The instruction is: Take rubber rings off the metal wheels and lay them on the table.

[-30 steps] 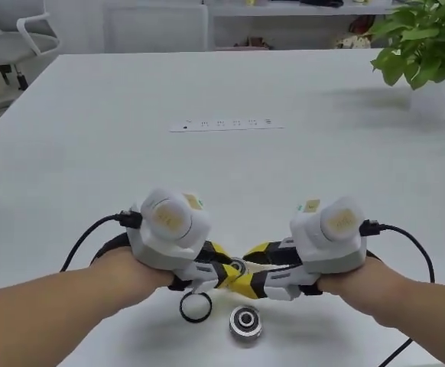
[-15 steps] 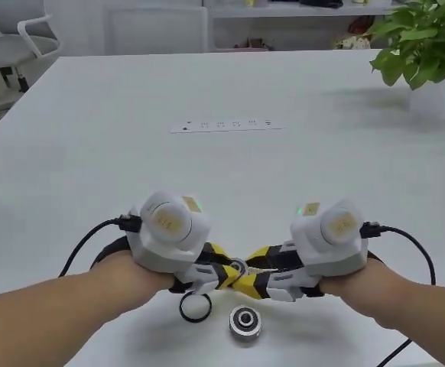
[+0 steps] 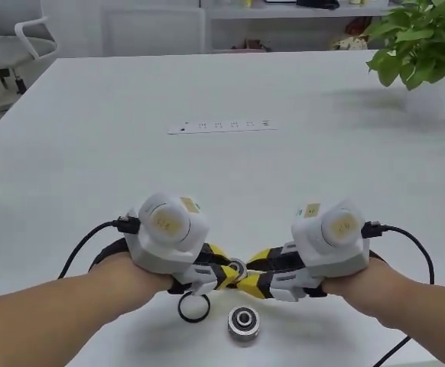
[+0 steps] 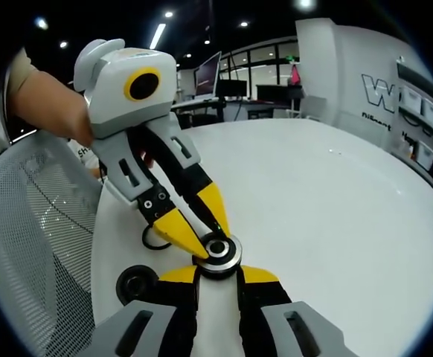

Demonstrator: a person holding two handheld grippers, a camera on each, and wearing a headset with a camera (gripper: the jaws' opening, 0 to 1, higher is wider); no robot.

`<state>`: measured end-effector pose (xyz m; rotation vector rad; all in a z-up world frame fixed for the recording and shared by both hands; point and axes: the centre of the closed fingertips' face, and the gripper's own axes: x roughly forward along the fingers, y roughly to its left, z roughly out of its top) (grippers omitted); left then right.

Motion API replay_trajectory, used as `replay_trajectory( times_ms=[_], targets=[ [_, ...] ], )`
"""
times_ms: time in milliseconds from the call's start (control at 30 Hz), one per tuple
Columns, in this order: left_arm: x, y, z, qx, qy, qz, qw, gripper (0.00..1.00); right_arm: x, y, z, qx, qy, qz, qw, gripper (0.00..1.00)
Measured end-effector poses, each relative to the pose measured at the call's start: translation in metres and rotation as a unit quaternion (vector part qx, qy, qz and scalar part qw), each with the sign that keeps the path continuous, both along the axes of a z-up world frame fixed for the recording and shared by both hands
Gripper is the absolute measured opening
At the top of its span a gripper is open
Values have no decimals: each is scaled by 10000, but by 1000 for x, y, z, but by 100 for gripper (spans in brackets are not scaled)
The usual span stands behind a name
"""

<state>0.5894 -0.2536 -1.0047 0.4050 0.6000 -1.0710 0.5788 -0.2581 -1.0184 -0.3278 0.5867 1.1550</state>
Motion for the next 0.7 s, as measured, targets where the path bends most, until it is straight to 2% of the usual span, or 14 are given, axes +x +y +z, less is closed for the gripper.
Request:
replay_trajectory(
  times_ms=[100, 267, 433, 700],
  targets=[
    [0, 0, 0, -5, 6, 7, 10000, 13, 1, -4, -2, -106, -27, -6, 9999, 13],
    [0, 0, 0, -6, 6, 18, 10000, 13, 2, -7, -2, -112, -3, -62, 9999, 4],
    [0, 0, 0, -1, 3, 49, 10000, 13, 3, -7, -3, -143, 43, -127, 9998, 3],
    [-1, 0, 0, 25, 1, 56, 10000, 13, 5, -10, -6, -6, 467, -458, 9979, 0]
  ],
)
